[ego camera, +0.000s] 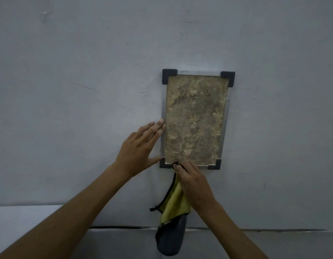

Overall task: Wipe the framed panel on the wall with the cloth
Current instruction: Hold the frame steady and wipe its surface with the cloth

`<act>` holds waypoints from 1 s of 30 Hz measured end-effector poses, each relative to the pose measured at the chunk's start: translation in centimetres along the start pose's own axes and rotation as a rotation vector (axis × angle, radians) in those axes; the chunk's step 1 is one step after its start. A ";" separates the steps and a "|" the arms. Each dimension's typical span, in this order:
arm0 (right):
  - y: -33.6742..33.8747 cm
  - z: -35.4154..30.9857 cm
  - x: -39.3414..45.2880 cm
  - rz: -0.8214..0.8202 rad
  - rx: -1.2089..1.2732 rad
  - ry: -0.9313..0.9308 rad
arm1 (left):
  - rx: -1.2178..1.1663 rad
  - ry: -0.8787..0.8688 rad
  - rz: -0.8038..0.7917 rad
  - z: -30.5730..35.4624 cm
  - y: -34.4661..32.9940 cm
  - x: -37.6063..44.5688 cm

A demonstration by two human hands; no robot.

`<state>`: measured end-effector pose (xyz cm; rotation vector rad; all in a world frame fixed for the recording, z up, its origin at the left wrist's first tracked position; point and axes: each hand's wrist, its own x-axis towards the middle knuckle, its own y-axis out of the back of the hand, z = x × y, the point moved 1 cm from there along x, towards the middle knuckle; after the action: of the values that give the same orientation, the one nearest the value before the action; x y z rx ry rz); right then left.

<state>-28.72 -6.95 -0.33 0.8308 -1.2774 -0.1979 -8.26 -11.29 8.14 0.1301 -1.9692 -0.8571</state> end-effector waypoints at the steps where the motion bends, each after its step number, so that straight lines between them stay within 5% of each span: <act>1: 0.2 -0.1 0.1 -0.017 -0.011 0.010 | -0.004 0.002 -0.001 0.1 0.0 0.0; 22: 2.2 2.6 -2.0 0.053 0.084 -0.432 | -0.039 0.145 -0.026 2.6 -0.1 -0.3; 30: 2.7 0.3 0.9 -0.028 0.542 -0.302 | -0.017 0.173 -0.086 3.3 1.1 -0.2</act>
<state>-29.56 -5.69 2.12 1.3174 -1.6357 0.0076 -10.58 -8.73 7.66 0.2722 -1.8048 -0.8877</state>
